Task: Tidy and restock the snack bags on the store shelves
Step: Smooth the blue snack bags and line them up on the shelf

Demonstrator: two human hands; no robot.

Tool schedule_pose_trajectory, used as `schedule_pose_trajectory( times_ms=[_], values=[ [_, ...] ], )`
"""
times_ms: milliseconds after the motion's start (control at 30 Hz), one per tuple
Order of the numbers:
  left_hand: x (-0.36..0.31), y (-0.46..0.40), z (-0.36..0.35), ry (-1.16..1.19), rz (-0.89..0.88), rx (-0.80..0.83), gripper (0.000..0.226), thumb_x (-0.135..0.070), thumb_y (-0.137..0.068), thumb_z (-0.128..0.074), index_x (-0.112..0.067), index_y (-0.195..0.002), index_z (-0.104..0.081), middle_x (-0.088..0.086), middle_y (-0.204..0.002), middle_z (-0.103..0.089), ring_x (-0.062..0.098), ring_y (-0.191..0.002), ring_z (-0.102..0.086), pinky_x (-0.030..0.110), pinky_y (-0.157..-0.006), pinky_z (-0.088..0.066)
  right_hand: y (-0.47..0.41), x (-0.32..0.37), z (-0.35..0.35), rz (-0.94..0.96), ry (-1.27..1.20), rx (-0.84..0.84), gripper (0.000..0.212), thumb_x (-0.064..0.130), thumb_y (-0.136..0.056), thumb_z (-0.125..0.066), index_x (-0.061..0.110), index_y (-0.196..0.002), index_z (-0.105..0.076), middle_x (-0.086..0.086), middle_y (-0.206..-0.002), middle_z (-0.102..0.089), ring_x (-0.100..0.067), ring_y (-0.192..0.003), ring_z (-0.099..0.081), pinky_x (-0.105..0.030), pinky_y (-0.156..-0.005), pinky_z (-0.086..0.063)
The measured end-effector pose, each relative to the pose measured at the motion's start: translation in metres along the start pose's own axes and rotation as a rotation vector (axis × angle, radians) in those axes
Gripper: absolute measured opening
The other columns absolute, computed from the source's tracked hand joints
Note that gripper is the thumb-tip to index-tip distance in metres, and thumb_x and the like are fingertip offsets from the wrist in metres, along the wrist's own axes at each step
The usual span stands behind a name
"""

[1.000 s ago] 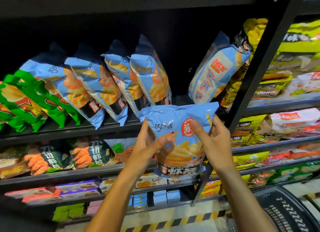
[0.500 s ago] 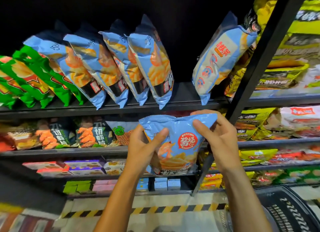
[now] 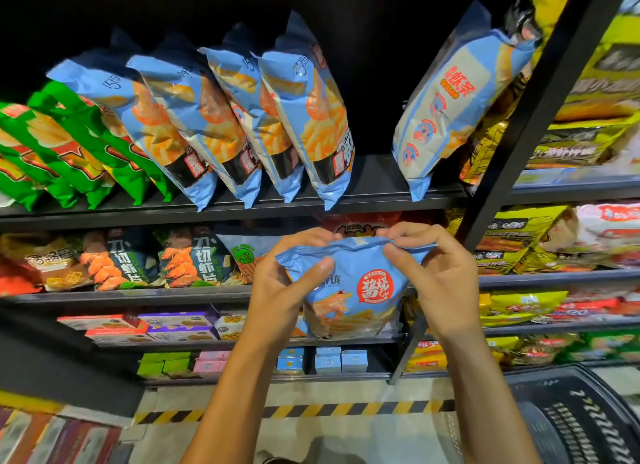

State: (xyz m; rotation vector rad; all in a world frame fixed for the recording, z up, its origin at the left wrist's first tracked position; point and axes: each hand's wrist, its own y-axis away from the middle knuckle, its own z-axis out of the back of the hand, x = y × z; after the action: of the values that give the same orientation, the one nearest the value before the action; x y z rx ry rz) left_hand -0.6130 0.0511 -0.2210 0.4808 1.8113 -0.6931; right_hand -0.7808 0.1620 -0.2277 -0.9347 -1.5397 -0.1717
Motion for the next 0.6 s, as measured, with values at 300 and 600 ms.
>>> schedule_pose_trajectory(
  times_ms=[300, 600],
  values=[
    [0.013, -0.006, 0.001, 0.005, -0.032, 0.079, 0.011, -0.008, -0.087, -0.072, -0.018, -0.083, -0.067, 0.013, -0.119, -0.066, 0.043, -0.127, -0.059, 0.073, -0.101, -0.044, 0.007, 0.006, 0.020, -0.066, 0.067, 0.164, 0.024, 0.008, -0.085, -0.076, 0.005, -0.109, -0.070, -0.007, -0.119, -0.072, -0.025, -0.119, -0.066, -0.033, -0.092, -0.057],
    [0.010, -0.006, -0.013, 0.054, 0.023, 0.070, 0.022, -0.001, -0.084, -0.073, -0.022, -0.092, -0.075, 0.007, -0.112, -0.073, 0.033, -0.114, -0.068, 0.044, -0.091, -0.057, 0.007, 0.006, 0.030, -0.023, 0.107, 0.213, 0.007, 0.000, -0.082, -0.075, 0.005, -0.086, -0.078, -0.008, -0.109, -0.076, -0.026, -0.109, -0.071, -0.032, -0.084, -0.059]
  ],
)
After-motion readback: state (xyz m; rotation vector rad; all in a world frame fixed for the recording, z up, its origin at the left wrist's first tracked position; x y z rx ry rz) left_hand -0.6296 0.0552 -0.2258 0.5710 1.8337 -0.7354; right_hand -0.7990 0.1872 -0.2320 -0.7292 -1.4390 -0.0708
